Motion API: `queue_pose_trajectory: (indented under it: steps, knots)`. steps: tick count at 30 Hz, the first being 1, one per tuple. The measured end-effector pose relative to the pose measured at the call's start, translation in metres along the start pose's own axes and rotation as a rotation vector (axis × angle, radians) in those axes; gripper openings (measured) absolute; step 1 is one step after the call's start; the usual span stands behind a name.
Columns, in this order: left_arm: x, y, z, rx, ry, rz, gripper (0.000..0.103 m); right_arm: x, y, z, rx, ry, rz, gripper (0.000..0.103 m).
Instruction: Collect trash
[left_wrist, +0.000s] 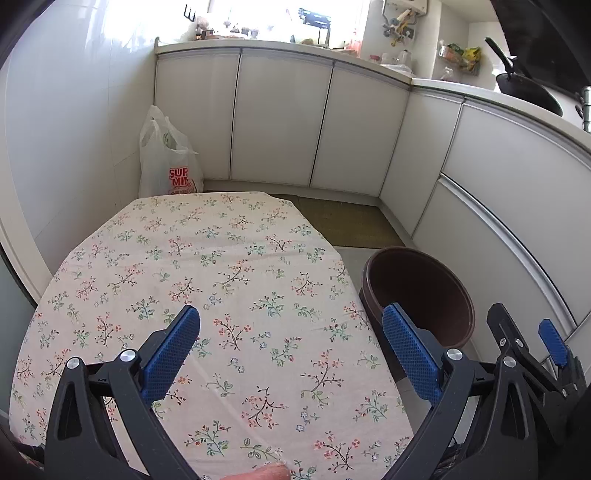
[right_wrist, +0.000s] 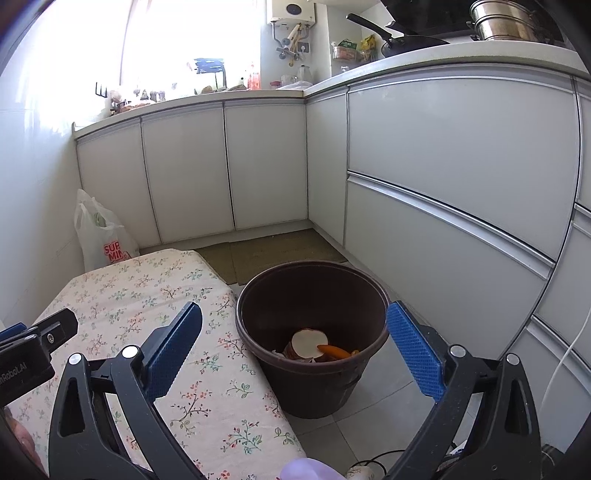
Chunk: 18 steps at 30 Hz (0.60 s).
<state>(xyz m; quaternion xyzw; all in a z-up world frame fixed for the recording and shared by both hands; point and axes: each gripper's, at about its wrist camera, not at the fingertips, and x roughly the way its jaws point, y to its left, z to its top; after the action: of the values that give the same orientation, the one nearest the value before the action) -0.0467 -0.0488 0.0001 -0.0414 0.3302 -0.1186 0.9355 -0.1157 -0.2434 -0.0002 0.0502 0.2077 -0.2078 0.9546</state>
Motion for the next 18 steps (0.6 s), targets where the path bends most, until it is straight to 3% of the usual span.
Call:
queue_pose_trajectory:
  steps: [5, 8, 14, 16, 18]
  knots:
    - [-0.0010, -0.0013, -0.0009, 0.014, -0.020, 0.007, 0.094, 0.0010, -0.0004, -0.0006, 0.003, 0.002, 0.001, 0.096]
    - [-0.0008, -0.0023, -0.0019, 0.025, -0.029, -0.005, 0.073, 0.0006, 0.0002, -0.0010, 0.005, 0.001, 0.000, 0.096]
    - [0.0001, -0.0048, -0.0021, 0.039, -0.029, -0.021, 0.074, 0.0005, 0.0019, -0.0001, 0.005, 0.005, 0.001, 0.096]
    - [0.0015, -0.0053, -0.0016, 0.037, -0.013, -0.018, 0.085, 0.0000, 0.0026, -0.0004, 0.005, 0.005, -0.001, 0.096]
    - [0.0019, -0.0049, -0.0015, 0.027, -0.005, -0.017, 0.090, -0.0004, 0.0029, -0.0002, 0.005, 0.003, -0.001, 0.096]
